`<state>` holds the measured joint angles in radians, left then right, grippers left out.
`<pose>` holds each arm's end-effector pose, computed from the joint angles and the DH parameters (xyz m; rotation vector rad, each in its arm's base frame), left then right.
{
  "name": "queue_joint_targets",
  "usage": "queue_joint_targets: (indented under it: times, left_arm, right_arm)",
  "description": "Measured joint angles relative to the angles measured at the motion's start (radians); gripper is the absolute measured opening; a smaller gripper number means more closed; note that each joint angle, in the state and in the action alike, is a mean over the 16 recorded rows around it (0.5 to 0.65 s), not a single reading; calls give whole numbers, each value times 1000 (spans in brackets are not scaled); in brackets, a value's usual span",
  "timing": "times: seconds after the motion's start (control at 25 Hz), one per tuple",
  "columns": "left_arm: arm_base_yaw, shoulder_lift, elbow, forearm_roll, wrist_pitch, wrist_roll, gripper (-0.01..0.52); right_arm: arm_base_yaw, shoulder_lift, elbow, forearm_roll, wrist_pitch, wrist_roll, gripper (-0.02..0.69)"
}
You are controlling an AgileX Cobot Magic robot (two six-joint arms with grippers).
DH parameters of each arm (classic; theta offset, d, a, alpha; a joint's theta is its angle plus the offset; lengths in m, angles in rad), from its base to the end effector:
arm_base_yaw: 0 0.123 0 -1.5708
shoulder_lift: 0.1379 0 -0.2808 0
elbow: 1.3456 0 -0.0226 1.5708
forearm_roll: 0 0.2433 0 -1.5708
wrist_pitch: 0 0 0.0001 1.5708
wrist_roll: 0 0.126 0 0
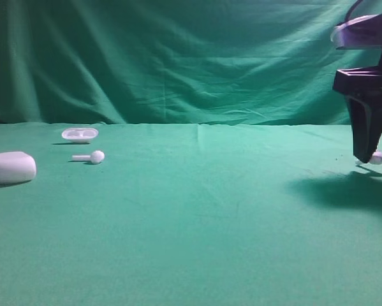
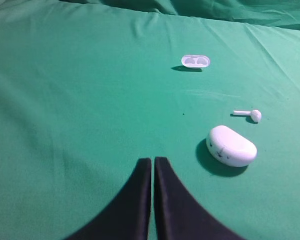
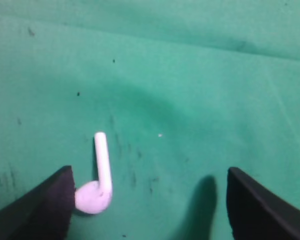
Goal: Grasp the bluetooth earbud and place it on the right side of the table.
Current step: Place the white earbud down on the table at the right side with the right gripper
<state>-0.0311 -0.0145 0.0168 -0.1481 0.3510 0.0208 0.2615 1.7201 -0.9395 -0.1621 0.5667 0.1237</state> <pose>0.0831 -0.0090 0.1680 -0.0444 1.8350 -0.1515 0.3121 0.0722 0.1349 -0.3665 2.7921 -0.0656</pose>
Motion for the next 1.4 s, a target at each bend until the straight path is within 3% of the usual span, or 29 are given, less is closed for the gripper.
queue_joint_targets:
  times: [0.44,1.08,1.24,1.4]
  left_arm:
    - [0,0,0,0,0,0,0]
    - [0,0,0,0,0,0,0]
    - [0,0,0,0,0,0,0]
    - [0,0,0,0,0,0,0]
  right_arm:
    - [0,34,-17,-13,49,7,556]
    - [0,-51,-177,41,386,12,547]
    - [0,-157,-193,72,450,6,483]
    - [0,-308,-179,101,503,0,357]
